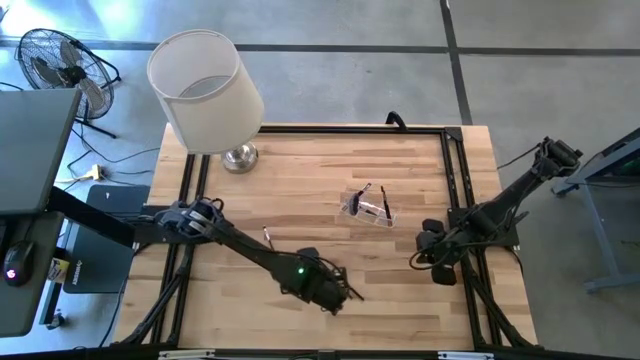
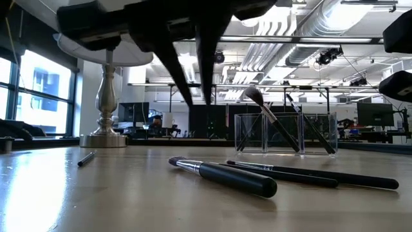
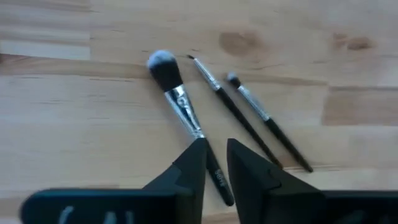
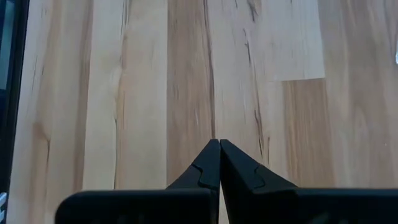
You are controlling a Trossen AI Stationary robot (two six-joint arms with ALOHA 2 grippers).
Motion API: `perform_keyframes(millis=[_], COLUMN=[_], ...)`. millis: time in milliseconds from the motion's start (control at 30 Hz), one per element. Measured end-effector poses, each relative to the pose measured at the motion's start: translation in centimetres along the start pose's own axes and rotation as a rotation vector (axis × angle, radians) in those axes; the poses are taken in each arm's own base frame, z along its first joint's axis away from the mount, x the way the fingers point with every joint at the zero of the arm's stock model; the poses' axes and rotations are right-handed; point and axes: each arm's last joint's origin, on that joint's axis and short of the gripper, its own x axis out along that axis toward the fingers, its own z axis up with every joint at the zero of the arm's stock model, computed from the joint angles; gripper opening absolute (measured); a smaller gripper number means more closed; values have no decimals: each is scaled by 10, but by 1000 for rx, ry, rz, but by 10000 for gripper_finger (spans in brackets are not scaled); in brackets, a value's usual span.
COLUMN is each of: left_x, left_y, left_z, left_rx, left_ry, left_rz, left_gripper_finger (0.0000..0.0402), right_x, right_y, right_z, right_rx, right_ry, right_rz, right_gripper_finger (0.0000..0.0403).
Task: Put items in baskets/containers
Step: Put the black foundation brush into the transparent organizer
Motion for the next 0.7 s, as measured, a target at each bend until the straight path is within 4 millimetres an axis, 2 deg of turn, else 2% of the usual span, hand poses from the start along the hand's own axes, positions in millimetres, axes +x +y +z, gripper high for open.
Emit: perform_keyframes(millis=[200,433,567,700], left_x=[14,20,34,49], left_y=[-3,-7,-8,-7], left_z=[11,25,25,17], left_rx=[-54,-95,-101,-106], left_ry=[29,47,54,134], left_rz=[61,95,123,165], left_gripper_finger=[102,108,108,108], right_x=[0,0,0,0], right_y=[0,0,0,0], right_z=[0,0,0,0], right_rx=[-18,-32,-35,-40], right_ry=[-2,5,5,11], right_rz=[0,6,6,11], right_gripper_finger=[0,0,0,0])
